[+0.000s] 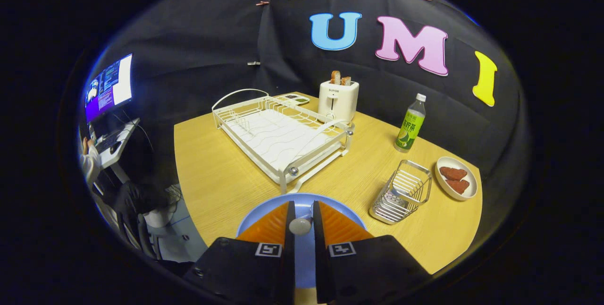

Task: Take the plate from the dish rack, then take the spoon from the basket and place it into the plate.

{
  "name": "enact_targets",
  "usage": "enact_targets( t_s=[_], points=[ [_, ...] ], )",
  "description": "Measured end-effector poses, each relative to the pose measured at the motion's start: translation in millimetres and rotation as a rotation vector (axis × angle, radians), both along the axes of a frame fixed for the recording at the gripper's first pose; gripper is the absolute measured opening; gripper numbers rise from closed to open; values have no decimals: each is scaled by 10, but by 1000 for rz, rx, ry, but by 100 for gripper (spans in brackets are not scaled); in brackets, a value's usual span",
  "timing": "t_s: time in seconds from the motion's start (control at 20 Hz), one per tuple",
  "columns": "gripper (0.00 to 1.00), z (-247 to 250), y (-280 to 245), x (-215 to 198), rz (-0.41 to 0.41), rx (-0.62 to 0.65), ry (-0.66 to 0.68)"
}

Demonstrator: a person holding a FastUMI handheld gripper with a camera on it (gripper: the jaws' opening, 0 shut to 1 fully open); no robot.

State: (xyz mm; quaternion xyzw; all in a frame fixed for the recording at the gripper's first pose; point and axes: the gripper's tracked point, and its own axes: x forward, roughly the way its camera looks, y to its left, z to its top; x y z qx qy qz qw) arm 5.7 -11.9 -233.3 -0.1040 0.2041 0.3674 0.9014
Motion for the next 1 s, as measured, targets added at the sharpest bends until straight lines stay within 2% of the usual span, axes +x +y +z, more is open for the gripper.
enact_targets(
  t_s=[0.05, 0.1, 0.3, 0.55, 1.0],
  points=[
    [23, 4, 15, -18, 4, 15, 25],
    [30, 40, 21, -28, 5, 29, 40],
    [100, 430, 64, -8, -20, 112, 42],
    [99, 1060, 22, 124, -137, 201, -33],
    [99, 2177, -315, 176, -448, 293, -204]
  ],
)
